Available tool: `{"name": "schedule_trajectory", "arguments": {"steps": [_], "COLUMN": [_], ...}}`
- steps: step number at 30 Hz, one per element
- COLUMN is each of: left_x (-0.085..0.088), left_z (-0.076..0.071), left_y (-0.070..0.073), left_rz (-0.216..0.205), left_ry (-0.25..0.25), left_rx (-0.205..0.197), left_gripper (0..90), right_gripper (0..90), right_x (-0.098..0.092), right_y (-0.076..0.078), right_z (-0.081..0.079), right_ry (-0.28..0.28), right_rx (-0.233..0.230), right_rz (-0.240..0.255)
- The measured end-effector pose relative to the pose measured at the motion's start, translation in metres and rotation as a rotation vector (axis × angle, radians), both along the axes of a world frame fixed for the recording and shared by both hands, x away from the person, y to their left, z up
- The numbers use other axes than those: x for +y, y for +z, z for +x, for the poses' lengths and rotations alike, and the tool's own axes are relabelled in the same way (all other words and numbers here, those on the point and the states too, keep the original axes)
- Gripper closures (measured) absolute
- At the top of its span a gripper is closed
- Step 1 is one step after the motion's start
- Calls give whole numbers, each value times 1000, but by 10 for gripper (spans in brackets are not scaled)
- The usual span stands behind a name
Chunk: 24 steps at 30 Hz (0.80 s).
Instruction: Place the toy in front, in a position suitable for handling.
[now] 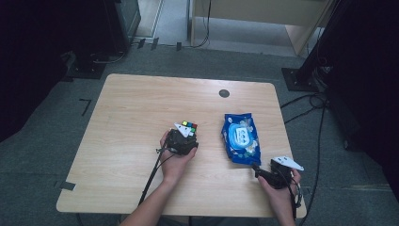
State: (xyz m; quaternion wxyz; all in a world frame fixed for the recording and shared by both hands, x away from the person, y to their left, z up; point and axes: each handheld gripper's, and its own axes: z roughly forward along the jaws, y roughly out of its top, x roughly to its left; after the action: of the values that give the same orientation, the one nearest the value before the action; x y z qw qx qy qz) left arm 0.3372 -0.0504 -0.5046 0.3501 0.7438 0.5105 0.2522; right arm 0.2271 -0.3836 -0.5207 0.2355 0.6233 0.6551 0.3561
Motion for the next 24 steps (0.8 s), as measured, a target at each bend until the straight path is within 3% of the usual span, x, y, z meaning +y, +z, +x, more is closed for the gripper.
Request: {"name": "schedule_trajectory", "arguments": {"steps": [8, 15, 22, 24], "left_x": [29, 64, 79, 81], "left_z": [-15, -34, -43, -45], "left_y": [3, 3, 0, -3], "left_rz": [8, -1, -25, -30], "left_ry": [-68, -84, -103, -110], "left_rx": [-32, -34, -32, -30], "left_gripper": [342, 342, 342, 341], "right_gripper": [214, 217, 217, 215], "right_x": [0, 1, -1, -3], "right_y": [0, 0, 3, 9], "right_z": [0, 0, -2, -4], "right_ry": [0, -4, -13, -21], "right_rx": [-4, -7, -24, -43], "right_rz": [-5, -9, -3, -24]}}
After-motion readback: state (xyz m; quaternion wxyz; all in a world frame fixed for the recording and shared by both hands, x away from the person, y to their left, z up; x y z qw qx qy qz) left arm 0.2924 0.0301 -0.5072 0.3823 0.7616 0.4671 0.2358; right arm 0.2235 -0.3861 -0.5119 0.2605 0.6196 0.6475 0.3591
